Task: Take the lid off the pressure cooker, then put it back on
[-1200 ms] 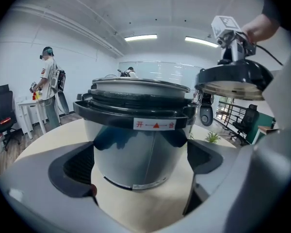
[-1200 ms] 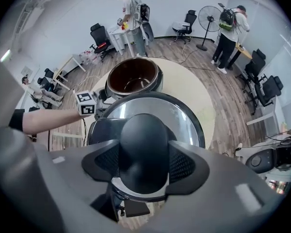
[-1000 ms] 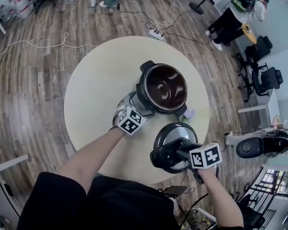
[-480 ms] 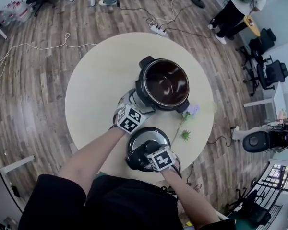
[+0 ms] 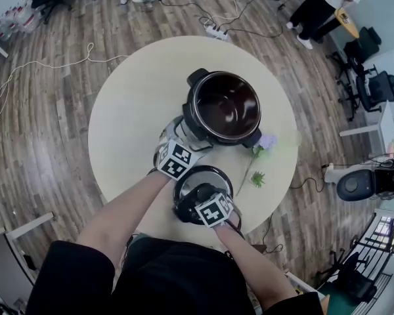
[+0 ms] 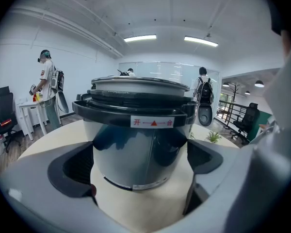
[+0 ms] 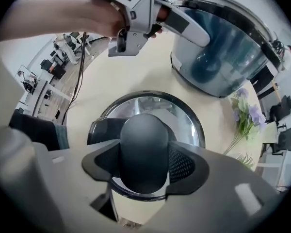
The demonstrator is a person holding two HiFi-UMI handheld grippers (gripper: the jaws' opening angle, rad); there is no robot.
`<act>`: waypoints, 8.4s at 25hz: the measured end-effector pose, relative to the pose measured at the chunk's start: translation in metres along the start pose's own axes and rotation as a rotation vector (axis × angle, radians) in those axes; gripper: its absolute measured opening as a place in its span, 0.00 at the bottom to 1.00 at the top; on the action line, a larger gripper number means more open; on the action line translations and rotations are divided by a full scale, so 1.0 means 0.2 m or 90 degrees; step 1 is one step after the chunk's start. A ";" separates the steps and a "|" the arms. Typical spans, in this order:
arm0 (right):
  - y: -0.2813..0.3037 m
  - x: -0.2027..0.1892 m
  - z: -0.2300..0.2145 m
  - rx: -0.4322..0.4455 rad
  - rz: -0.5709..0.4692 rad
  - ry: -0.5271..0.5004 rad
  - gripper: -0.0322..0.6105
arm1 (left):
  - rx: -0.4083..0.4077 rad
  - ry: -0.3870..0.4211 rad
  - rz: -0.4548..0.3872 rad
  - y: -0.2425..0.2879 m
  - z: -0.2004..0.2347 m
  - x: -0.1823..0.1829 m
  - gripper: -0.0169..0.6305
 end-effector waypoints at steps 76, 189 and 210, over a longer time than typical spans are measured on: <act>-0.97 1.23 -1.33 0.045 -0.063 0.319 0.49 | 0.008 0.014 -0.006 0.03 0.00 0.01 0.93; -1.32 -0.30 -0.46 -0.195 -0.892 0.408 0.06 | 0.147 0.132 -0.305 -1.30 -0.66 0.75 0.03; -1.37 -0.35 -0.51 -0.258 -0.910 0.374 0.06 | 0.200 0.147 -0.302 -1.30 -0.70 0.84 0.03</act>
Point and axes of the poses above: the fingertips, and each gripper's own axes: y forward along the fingers, z to its left, x out of its top, the point moved 9 cm from there along -y, backward along the fingers, and after that the axes turned 12 degrees about -x, right-handed, at the moved point
